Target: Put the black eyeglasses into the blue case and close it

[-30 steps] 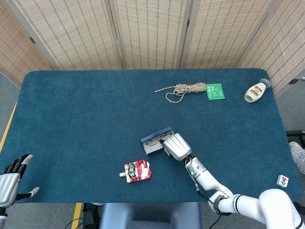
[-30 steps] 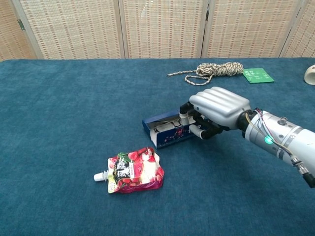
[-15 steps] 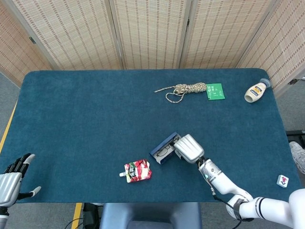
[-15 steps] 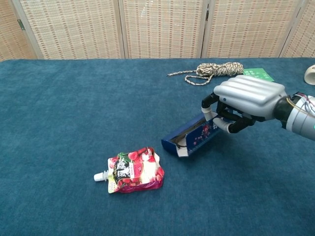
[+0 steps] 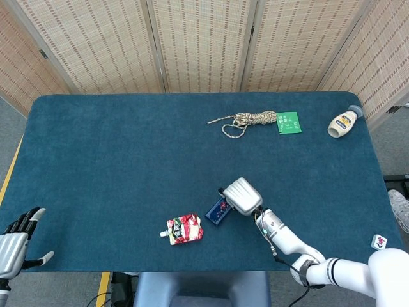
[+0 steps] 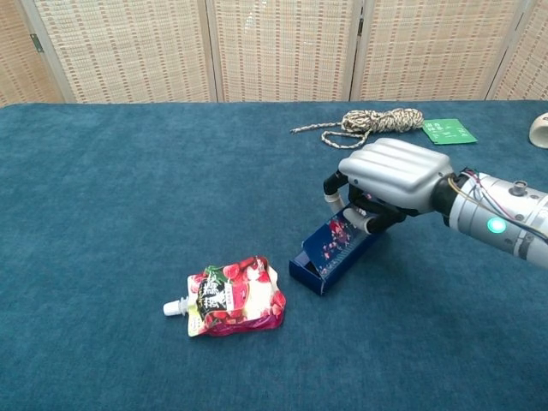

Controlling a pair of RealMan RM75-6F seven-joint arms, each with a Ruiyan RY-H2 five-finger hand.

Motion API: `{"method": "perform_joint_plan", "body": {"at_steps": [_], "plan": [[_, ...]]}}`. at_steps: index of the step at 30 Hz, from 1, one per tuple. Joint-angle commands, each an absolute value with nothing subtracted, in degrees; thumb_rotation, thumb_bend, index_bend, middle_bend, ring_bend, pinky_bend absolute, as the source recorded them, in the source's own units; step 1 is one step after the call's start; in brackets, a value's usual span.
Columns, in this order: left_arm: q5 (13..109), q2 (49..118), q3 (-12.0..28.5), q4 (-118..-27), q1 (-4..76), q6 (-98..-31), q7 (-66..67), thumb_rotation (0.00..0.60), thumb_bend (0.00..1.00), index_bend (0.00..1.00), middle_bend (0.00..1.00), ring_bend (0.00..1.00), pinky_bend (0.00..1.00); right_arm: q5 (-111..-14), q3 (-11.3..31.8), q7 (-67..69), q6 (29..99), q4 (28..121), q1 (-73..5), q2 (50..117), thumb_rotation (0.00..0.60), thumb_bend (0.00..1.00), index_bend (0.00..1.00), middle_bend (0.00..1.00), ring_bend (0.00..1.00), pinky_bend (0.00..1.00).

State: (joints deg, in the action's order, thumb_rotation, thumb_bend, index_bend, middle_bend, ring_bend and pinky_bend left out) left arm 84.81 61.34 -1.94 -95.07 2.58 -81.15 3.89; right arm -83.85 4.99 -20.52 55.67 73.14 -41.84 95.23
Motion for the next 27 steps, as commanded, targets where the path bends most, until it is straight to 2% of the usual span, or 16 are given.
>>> {"method": "perform_joint_plan", "body": {"at_steps": [1, 4, 9, 11, 16, 22, 25, 27], "plan": [[84.8, 61.34, -2.0, -95.09, 2.56, -81.08, 3.84, 0.6, 0.2, 0.08, 0.1, 0.12, 0.23, -83.84, 5.09, -20.56, 55.1, 71.62, -42.42, 96.44, 0.6, 0.54, 0.65, 0.88, 1.0, 0.92], [84.75, 61.28, -2.11, -95.15, 2.63, -80.76, 3.9, 0.6, 0.2, 0.08, 0.1, 0.12, 0.23, -83.61, 5.16, -20.23, 54.73, 70.26, -42.73, 97.5, 0.6, 0.54, 0.54, 0.88, 1.0, 0.92], [84.43, 61.06, -2.11, -95.33, 2.69, -80.41, 3.92, 0.6, 0.2, 0.08, 0.1, 0.12, 0.23, -83.15, 5.42, -20.33, 54.21, 68.6, -43.2, 98.63, 0.6, 0.54, 0.26, 0.87, 1.0, 0.92], [84.41, 61.1, -2.1, -95.29, 2.73, -80.36, 4.03, 0.6, 0.2, 0.08, 0.1, 0.12, 0.23, -82.81, 5.59, -20.65, 53.78, 68.04, -43.5, 99.06, 0.6, 0.54, 0.2, 0.87, 1.0, 0.92], [84.36, 61.11, -2.11, -95.23, 2.63, -80.46, 3.91, 0.6, 0.19, 0.08, 0.1, 0.12, 0.23, -82.18, 6.12, -20.84, 53.44, 67.21, -43.99, 99.82, 0.6, 0.54, 0.13, 0.87, 1.0, 0.92], [84.16, 60.89, -2.03, -95.13, 2.48, -80.63, 3.7, 0.6, 0.2, 0.08, 0.1, 0.12, 0.23, -82.79, 5.9, -19.99, 53.46, 70.9, -44.1, 96.63, 0.6, 0.52, 0.12, 0.87, 1.0, 0.92], [84.2, 60.89, -2.01, -95.2, 2.57, -80.52, 3.74, 0.6, 0.2, 0.08, 0.1, 0.12, 0.23, -82.8, 5.35, -20.28, 51.97, 75.33, -44.37, 92.89, 0.6, 0.41, 0.12, 0.86, 1.0, 0.92], [84.29, 60.95, -2.01, -95.27, 2.59, -80.54, 3.78, 0.6, 0.2, 0.08, 0.1, 0.12, 0.23, -82.32, 5.16, -20.64, 50.83, 77.62, -44.58, 90.94, 0.6, 0.25, 0.12, 0.86, 1.0, 0.92]]}}
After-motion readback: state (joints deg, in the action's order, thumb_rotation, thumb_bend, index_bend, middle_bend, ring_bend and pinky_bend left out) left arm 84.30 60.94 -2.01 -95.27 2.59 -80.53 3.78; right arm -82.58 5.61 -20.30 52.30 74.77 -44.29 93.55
